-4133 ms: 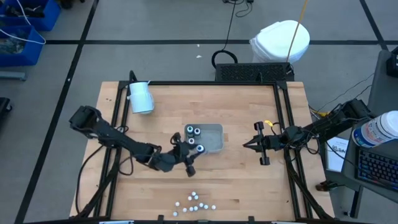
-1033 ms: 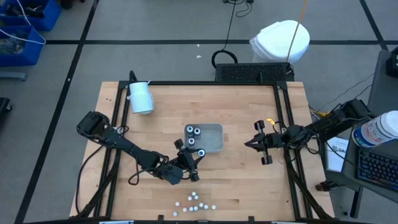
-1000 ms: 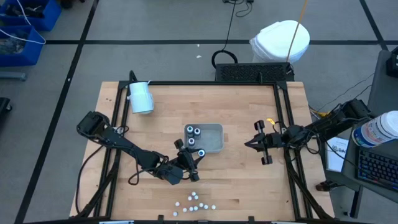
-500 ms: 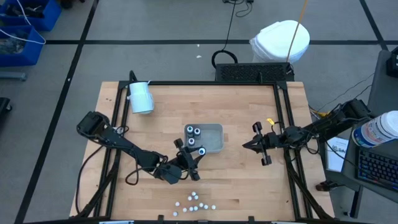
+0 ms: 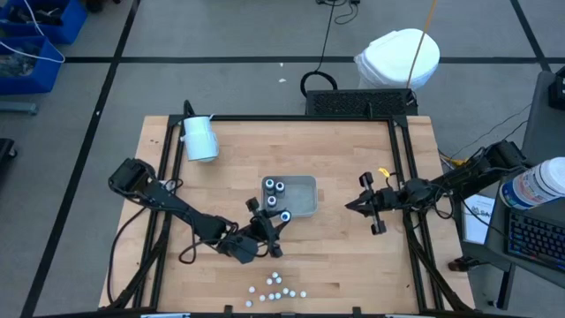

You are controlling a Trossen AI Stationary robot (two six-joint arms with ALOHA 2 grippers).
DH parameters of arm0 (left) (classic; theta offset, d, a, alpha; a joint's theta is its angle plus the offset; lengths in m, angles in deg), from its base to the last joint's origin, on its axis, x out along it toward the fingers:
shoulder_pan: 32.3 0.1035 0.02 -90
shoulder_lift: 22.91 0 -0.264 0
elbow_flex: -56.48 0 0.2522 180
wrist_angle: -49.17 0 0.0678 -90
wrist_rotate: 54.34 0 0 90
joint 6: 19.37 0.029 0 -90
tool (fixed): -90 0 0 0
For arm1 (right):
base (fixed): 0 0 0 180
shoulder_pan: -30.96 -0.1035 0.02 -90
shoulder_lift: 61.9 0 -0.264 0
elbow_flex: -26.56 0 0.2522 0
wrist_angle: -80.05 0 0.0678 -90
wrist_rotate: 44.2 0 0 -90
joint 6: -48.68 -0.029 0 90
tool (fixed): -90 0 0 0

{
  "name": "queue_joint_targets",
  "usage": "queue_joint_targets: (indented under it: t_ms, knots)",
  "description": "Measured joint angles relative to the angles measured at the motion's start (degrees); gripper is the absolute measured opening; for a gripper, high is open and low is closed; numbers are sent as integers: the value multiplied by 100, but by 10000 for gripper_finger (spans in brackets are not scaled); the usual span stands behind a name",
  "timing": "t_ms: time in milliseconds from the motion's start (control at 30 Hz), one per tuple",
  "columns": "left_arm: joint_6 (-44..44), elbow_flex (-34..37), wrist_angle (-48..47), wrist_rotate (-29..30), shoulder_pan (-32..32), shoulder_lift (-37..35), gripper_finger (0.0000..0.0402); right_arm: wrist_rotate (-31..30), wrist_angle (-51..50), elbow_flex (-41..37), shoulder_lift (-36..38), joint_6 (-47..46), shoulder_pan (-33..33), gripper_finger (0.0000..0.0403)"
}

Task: Pick & Place food coloring
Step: Put the large blue food coloring bottle into the gray bin

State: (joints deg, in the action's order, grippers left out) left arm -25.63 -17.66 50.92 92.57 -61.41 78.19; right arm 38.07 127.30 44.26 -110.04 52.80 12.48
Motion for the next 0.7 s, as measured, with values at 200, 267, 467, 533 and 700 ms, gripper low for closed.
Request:
queue_joint_targets:
  t_ms: [200,267,467,533,700]
  knots:
    - [-53,0,-83,15,-28,0,129,0,14,0,2,3,0,0]
    - [-29,0,-60,15,-26,0,129,0,-40,0,2,3,0,0]
    - [161,0,105,14,29,0,129,0,-131,0,1,-76,0,0]
    - [168,0,103,12,62,0,129,0,-135,0,0,-155,0,0]
    - [158,0,105,7,115,0,129,0,-149,0,-40,-116,0,0]
